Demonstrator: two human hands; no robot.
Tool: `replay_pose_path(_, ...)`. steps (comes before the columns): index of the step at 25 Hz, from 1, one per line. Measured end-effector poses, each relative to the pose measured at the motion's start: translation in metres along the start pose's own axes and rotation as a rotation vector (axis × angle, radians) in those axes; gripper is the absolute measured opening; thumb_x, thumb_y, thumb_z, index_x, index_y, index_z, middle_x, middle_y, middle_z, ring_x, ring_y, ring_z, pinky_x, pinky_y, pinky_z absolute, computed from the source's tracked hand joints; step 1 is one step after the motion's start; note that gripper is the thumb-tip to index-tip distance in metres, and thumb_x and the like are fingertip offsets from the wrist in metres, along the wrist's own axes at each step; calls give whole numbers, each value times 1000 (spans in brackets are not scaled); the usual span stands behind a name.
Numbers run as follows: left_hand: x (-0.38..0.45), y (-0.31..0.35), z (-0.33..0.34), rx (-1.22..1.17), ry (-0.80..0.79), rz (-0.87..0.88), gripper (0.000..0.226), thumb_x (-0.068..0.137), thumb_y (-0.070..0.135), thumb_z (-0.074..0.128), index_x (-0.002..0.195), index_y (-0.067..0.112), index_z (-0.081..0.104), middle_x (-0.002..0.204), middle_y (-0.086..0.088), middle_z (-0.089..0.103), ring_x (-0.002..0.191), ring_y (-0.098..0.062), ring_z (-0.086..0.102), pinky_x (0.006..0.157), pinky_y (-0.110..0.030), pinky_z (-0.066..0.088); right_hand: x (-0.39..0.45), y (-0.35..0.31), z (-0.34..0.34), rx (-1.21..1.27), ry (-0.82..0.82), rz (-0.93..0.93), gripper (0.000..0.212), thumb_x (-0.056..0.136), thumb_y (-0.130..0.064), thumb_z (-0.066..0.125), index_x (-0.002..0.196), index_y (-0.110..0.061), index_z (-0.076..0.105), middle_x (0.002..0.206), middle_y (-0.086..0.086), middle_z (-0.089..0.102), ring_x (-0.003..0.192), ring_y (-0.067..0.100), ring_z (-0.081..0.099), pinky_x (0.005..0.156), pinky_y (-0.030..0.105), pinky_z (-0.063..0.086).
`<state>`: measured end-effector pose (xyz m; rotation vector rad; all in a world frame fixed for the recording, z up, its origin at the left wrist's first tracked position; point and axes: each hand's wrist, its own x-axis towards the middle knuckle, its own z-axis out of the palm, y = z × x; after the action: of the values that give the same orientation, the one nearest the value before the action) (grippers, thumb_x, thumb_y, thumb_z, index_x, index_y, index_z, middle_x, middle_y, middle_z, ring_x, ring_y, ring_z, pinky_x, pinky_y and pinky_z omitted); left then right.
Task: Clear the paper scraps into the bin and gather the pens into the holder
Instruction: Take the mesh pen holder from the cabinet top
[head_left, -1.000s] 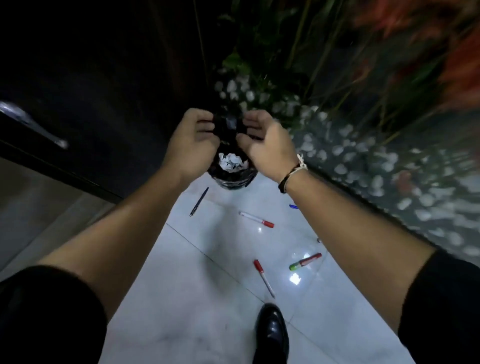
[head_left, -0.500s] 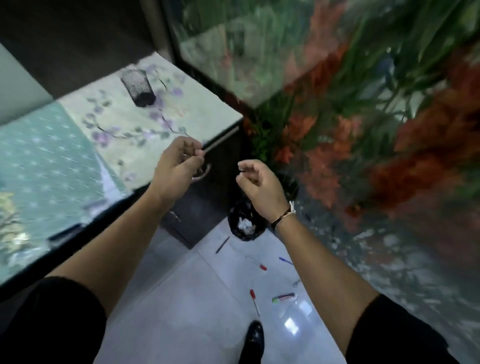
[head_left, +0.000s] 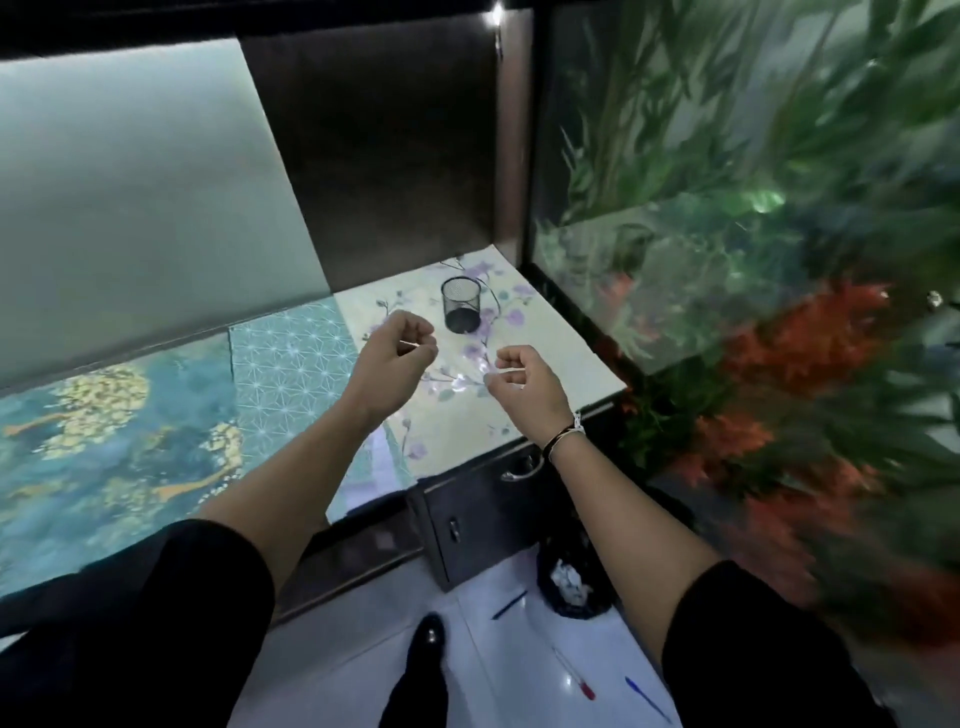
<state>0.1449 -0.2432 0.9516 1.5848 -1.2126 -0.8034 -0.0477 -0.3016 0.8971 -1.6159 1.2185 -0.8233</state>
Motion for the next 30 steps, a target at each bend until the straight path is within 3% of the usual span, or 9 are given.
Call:
replay_pose_path(5,109,-55,-8,39,-29,-90,19,83,26,60,102,23,60,99,-5,66,81,-16,58,77,-38,52,137,33,57,-64,-17,125,47,82,-40,78,116,-16,56,110,-3,61,96,16,63,80,29,48)
replay_pose_path(7,155,-75,-7,34,-40,-121,22,83,24,60,105,22,61,98,-3,65,83,-17,59,77,-36,51,197,52,81,-106,18,170,71,68,-56,82,118,-13,54,111,0,58,98,17,60,81,29,46)
replay_pose_path(9,189,-89,-6,29,-39,-149,18,86,19,60,105,20,61,100,-5,65,86,-19,60,75,-33,50,244,69,104,-166,65,191,103,56,-66,83,133,-10,44,128,7,51,115,25,53,94,37,49)
replay_pose_path(12,238,-116,-3,14,-49,-181,20,81,22,58,101,20,61,102,-11,67,89,-20,61,74,-31,50,296,86,134,-175,134,218,126,61,-54,90,153,-12,15,156,15,25,142,34,27,117,48,33)
replay_pose_path(14,256,-128,-3,-16,-31,-203,17,84,17,60,101,15,62,97,-9,65,86,-19,60,72,-31,49,322,95,145,-115,230,190,119,63,-48,90,152,-12,21,154,13,31,142,33,29,116,44,33)
replay_pose_path(17,271,-143,-2,-34,-14,-225,16,94,6,59,109,4,62,96,-5,65,85,-19,61,74,-33,49,347,102,145,-71,298,190,94,64,-46,89,138,-13,42,135,8,52,125,28,50,105,35,45)
replay_pose_path(20,267,-148,-6,-58,-31,-236,14,95,5,58,108,6,61,99,-7,65,86,-19,62,75,-34,49,335,100,128,17,341,158,83,61,-49,88,126,-19,47,124,2,59,114,22,58,98,34,51)
replay_pose_path(25,221,-126,-14,-64,-79,-201,10,95,8,58,101,16,60,99,-7,64,87,-19,62,75,-35,49,245,90,76,110,355,96,78,60,-47,86,123,-21,47,122,-1,58,110,18,59,96,32,53)
replay_pose_path(30,115,-96,-12,-43,-101,-160,10,95,9,60,101,17,62,97,-7,65,87,-21,64,76,-37,50,105,83,26,47,334,91,73,70,-33,90,126,-15,46,122,-1,56,112,17,55,90,22,44)
